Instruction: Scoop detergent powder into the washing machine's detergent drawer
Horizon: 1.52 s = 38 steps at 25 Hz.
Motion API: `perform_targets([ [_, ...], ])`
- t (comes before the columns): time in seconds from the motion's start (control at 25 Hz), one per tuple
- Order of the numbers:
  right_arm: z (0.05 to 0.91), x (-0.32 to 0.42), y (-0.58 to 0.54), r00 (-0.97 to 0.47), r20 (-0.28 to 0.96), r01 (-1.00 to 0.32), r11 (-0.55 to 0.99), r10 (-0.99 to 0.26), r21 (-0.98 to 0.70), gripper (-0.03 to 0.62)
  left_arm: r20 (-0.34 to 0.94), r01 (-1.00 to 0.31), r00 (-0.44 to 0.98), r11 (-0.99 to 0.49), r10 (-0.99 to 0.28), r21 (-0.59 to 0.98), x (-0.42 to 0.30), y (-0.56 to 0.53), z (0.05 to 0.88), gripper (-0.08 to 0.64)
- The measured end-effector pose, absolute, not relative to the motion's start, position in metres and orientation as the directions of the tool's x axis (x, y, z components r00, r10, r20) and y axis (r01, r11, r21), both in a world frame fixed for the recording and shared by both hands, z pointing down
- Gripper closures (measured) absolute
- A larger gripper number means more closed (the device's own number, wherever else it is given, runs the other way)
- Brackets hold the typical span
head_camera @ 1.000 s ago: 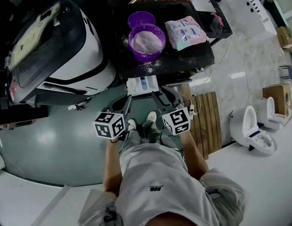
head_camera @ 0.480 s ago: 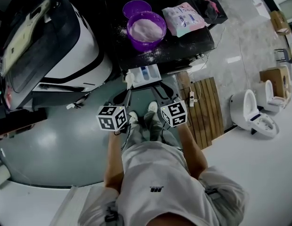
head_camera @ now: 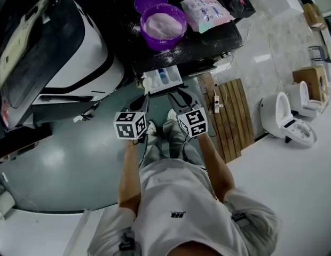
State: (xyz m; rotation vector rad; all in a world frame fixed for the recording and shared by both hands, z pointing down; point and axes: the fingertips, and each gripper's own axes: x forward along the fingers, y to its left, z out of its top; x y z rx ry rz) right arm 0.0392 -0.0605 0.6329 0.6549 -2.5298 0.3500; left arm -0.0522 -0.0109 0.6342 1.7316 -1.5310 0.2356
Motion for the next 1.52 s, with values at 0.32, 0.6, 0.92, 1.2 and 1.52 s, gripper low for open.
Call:
perform_targets([
  [0.32, 0.647, 0.034, -0.059, -0.756, 0.540, -0.510, 0.850, -0.369, -0.133, 0.453, 0.668, -0.931, 0.220, 0.052, -0.711, 0.361, -0.051, -0.021, 0.657, 0.545],
  [0.6, 0.654, 0.034, -0.064, -0.755, 0.545, -0.512, 0.847, -0.365, -0.142, 0.453, 0.750, -0.977, 0.150, 0.017, -0.645, 0.210, -0.050, -0.026, 0.674, 0.545],
  [0.92, 0.658, 0.035, -0.069, -0.749, 0.551, -0.522, 0.840, -0.368, -0.150, 0.454, 0.822, -0.989, 0.003, -0.123, -0.569, -0.082, -0.048, -0.029, 0.688, 0.545],
  [1.2, 0.661, 0.037, -0.069, -0.747, 0.553, -0.527, 0.835, -0.368, -0.156, 0.456, 0.828, -0.970, -0.038, -0.178, -0.559, -0.164, -0.044, -0.032, 0.689, 0.545],
  [1.52, 0.660, 0.039, -0.070, -0.745, 0.552, -0.534, 0.831, -0.375, -0.157, 0.456, 0.826, -0.916, -0.107, -0.268, -0.554, -0.299, -0.041, -0.033, 0.688, 0.545],
])
